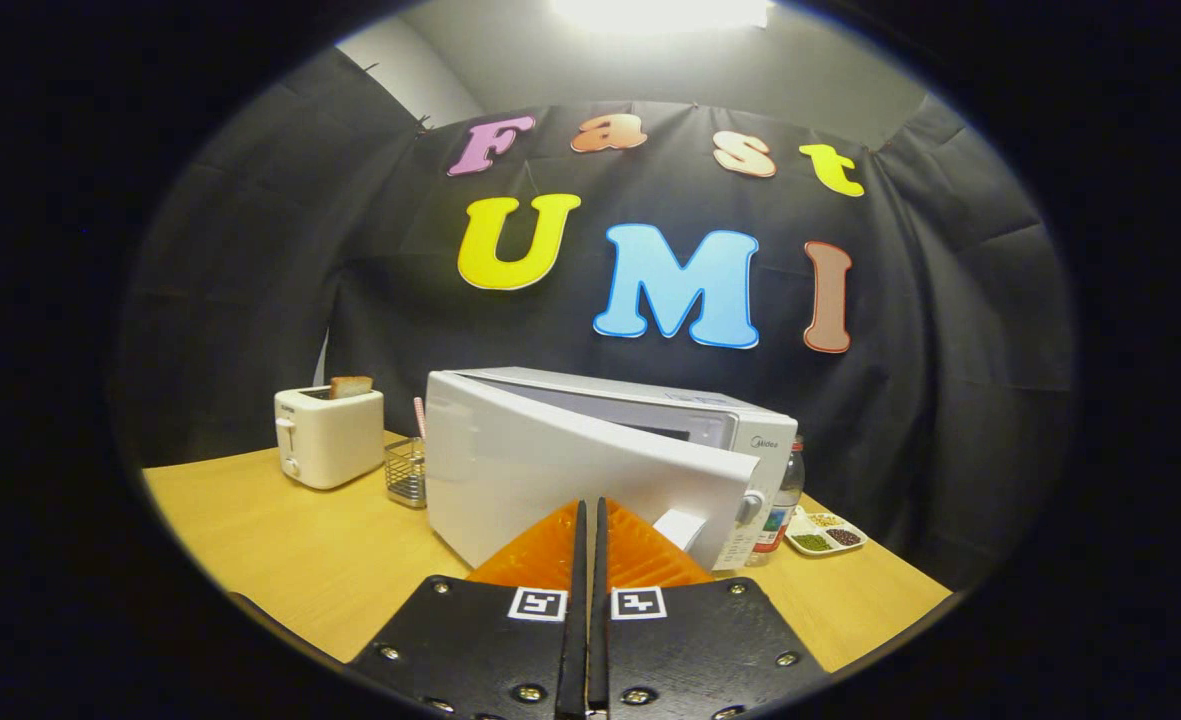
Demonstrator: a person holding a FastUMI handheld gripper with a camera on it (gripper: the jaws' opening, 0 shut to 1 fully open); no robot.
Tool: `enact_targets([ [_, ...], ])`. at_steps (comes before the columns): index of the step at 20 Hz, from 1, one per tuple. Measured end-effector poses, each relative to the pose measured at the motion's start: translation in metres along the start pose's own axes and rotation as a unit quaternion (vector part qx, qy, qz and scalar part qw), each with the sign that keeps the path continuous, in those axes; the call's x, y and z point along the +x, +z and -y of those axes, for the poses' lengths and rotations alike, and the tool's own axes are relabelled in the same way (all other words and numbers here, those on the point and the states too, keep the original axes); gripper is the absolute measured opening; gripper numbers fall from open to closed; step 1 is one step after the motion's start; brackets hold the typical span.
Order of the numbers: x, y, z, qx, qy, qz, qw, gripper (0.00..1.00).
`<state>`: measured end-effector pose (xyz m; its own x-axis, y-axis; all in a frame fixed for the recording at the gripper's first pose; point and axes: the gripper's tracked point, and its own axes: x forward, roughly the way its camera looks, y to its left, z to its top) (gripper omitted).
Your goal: Open the microwave, put the food inside, and close the microwave door.
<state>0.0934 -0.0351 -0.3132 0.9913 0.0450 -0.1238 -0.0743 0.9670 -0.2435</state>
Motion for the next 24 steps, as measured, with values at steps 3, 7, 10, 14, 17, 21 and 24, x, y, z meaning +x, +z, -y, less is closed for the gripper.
enact_targets([
  [3,0.029,-0.007,0.022,0.013,-0.013,-0.020,1.000,0.02],
  [7,0.074,-0.018,0.044,0.031,-0.028,-0.037,0.998,0.02],
  [10,0.106,-0.025,0.052,0.044,-0.036,-0.052,0.997,0.02],
  [14,0.143,-0.024,0.064,0.042,-0.053,-0.052,0.996,0.02],
  [17,0.150,-0.022,0.064,0.044,-0.056,-0.046,0.996,0.04],
  [21,0.156,-0.025,0.065,0.035,-0.059,-0.046,0.997,0.06],
  [24,0.158,-0.025,0.067,0.016,-0.065,-0.042,0.997,0.07],
])
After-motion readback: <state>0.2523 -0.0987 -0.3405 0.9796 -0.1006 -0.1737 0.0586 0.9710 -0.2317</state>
